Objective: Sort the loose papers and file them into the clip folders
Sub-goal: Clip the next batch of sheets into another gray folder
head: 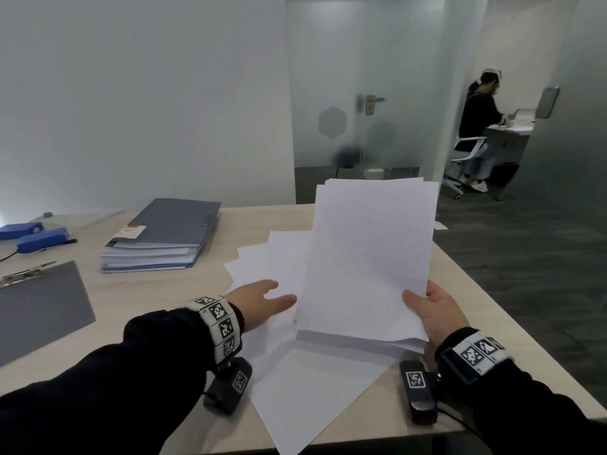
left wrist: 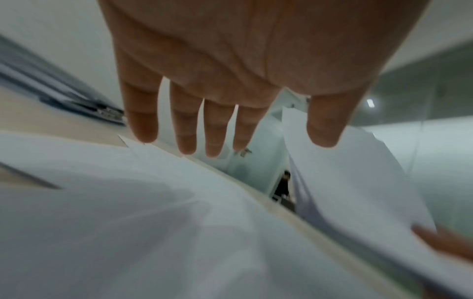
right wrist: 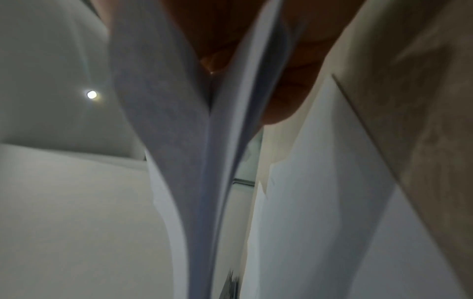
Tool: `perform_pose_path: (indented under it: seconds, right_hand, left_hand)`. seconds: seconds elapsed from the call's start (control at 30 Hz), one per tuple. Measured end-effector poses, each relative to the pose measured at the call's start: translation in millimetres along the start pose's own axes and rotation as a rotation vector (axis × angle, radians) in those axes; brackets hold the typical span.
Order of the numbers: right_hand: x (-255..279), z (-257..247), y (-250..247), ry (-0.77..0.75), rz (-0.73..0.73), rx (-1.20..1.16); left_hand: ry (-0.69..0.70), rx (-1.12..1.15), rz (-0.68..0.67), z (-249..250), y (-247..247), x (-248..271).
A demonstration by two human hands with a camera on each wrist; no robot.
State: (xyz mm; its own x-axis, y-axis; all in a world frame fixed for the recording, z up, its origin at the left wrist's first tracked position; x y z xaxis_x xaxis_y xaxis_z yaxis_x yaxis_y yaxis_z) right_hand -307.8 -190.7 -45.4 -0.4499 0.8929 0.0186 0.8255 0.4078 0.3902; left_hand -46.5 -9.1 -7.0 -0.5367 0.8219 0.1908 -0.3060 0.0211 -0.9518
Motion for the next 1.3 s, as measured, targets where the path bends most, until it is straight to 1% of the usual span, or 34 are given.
perform_pose_path:
  seconds: [0.07,0.13,0.2,0.3,0.37,0.47,0.57,0.73,0.83,0.93,1.0,1.1,1.17,1.3]
  right_hand:
    - [5.2,-4.2,11.1,-0.016,-0.055,0.039]
    - [10.1,-9.8,23.3,-0.04,-0.117,0.055]
    - [14.9,-15.1,35.2,-0.067,-0.187,0.077]
    - [19.4,-22.8,49.8,-0.107,-0.246,0.098]
    - [17.5,-26.6,54.4,-0.123,-0.25,0.078]
    - [15.8,-27.6,57.2,-0.131,-0.243,0.05]
    - [19.6,-23.4,56.9,-0.141,-0.242,0.062]
    - [21.3,-16.7,57.2,-0.129,-0.212,0.062]
    - [19.9,-20.2,59.8,-0.132,-0.187,0.089]
    - [19.4,-24.8,63.7,-0.139,-0.21,0.086]
    - [19.0,-21.3,63.4,-0.12,-0.213,0.094]
    - [21.6,-4.5,58.4,-0.031,-0.198,0.162]
    - [22.6,4.7,54.1,0.013,-0.172,0.224]
    - [24.2,-0.5,59.2,-0.005,-0.144,0.325]
  left_hand:
    - [0.012,0.321,0.086,2.4,-12.9,-6.7]
    - [0.036,0.66,0.123,9.6,-21.0,-9.2]
    - [0.079,0.91,0.161,18.2,-28.1,-9.4]
    - [0.121,1.062,0.318,22.5,-37.1,-8.5]
    - [0.149,1.137,0.384,23.9,-40.2,-6.5]
    - [0.223,1.169,0.412,27.2,-41.8,-0.5]
    - [0.257,1.186,0.39,27.5,-33.1,4.1]
    - [0.203,1.157,0.356,25.8,-13.2,5.1]
    - [0.203,1.142,0.373,27.1,-14.4,6.9]
    - [0.203,1.172,0.392,22.8,-19.4,6.3]
    - [0.179,1.176,0.364,17.4,-15.4,4.9]
    - [0.136,1.137,0.246,12.5,3.5,5.2]
    - [0.108,1.102,0.2,9.7,14.1,5.2]
    - [0.104,1.086,0.22,4.3,10.2,6.6]
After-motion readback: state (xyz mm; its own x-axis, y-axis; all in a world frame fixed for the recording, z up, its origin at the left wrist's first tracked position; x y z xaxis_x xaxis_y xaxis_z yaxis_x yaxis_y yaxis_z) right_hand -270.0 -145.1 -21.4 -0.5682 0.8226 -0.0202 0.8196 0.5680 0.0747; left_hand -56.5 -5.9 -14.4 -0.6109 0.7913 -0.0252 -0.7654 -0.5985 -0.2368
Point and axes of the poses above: each hand's wrist, its own x-axis away from the middle knuckle, its own y-axis out of the palm, z = x × y, the point moved 4 cm from there along -x, towards the middle knuckle, and after that the axes turned 13 degrees about -x, right-handed, at the moved point
